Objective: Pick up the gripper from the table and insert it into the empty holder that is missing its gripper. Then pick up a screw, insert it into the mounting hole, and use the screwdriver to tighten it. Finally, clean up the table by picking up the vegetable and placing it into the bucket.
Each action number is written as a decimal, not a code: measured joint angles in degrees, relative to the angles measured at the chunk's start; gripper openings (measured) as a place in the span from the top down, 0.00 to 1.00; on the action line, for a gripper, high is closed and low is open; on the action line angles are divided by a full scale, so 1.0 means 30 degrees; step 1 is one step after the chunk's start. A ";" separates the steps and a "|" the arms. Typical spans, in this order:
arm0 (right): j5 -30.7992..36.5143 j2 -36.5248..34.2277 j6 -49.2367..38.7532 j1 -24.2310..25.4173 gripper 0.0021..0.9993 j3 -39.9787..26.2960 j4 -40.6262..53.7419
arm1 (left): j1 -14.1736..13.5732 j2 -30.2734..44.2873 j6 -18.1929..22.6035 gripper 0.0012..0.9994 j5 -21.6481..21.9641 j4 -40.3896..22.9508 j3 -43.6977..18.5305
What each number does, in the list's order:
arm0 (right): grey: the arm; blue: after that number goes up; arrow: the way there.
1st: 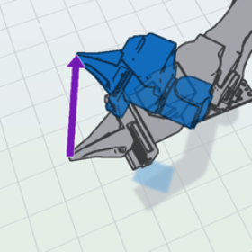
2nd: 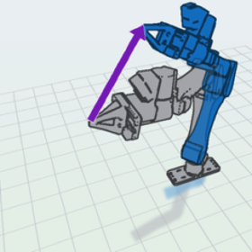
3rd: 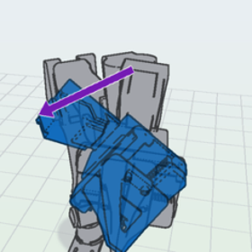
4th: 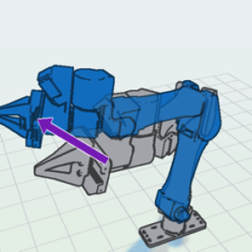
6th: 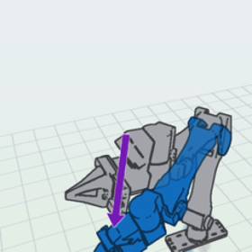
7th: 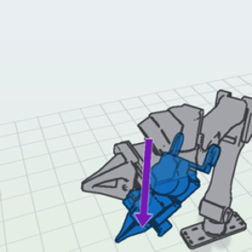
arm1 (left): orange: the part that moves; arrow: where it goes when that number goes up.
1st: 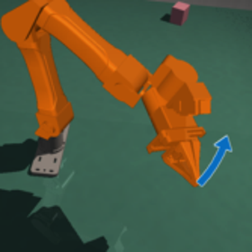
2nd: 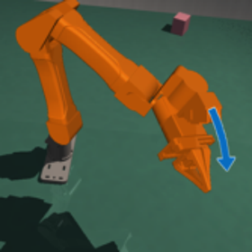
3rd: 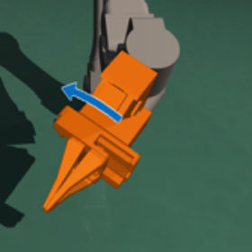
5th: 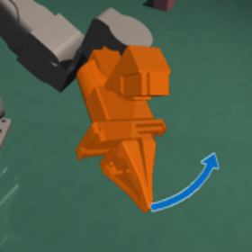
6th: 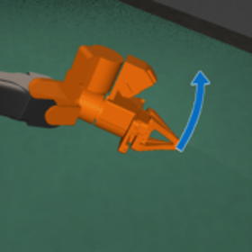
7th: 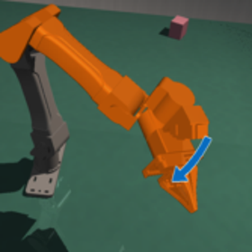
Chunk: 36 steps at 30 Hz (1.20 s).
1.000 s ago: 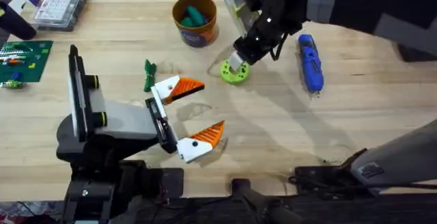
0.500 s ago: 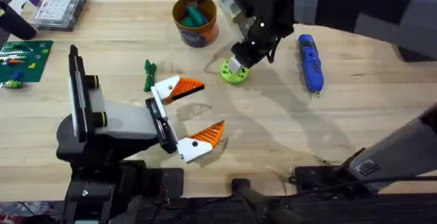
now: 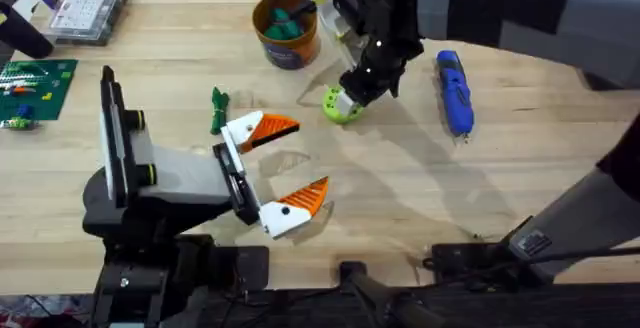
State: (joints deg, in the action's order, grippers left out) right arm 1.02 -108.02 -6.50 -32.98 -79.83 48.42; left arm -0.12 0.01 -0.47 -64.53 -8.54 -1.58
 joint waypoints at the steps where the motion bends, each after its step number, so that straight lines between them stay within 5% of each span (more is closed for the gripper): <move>1: 0.0000 0.0002 0.0000 -0.0005 0.55 0.0000 -0.0007 | 0.0000 0.0000 0.0000 0.01 0.0000 0.0000 0.0000; 23: 0.0000 0.0000 0.0000 -0.0005 0.55 -0.0007 -0.0078 | 0.0000 0.0000 -0.0005 0.01 0.0000 0.0000 0.0000; 27: 0.0000 0.0000 -0.0114 -0.0003 0.67 -0.0007 -0.0080 | 0.0000 0.0000 -0.0007 0.01 0.0000 0.0000 0.0000; 36: 0.0000 -0.0002 -0.0144 -0.0005 0.70 -0.0007 -0.0085 | 0.0000 0.0000 0.0000 0.01 0.0000 0.0000 0.0000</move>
State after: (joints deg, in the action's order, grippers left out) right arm 1.02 -108.03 -6.93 -32.99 -79.85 48.16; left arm -0.12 0.01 -0.47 -64.53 -8.54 -1.58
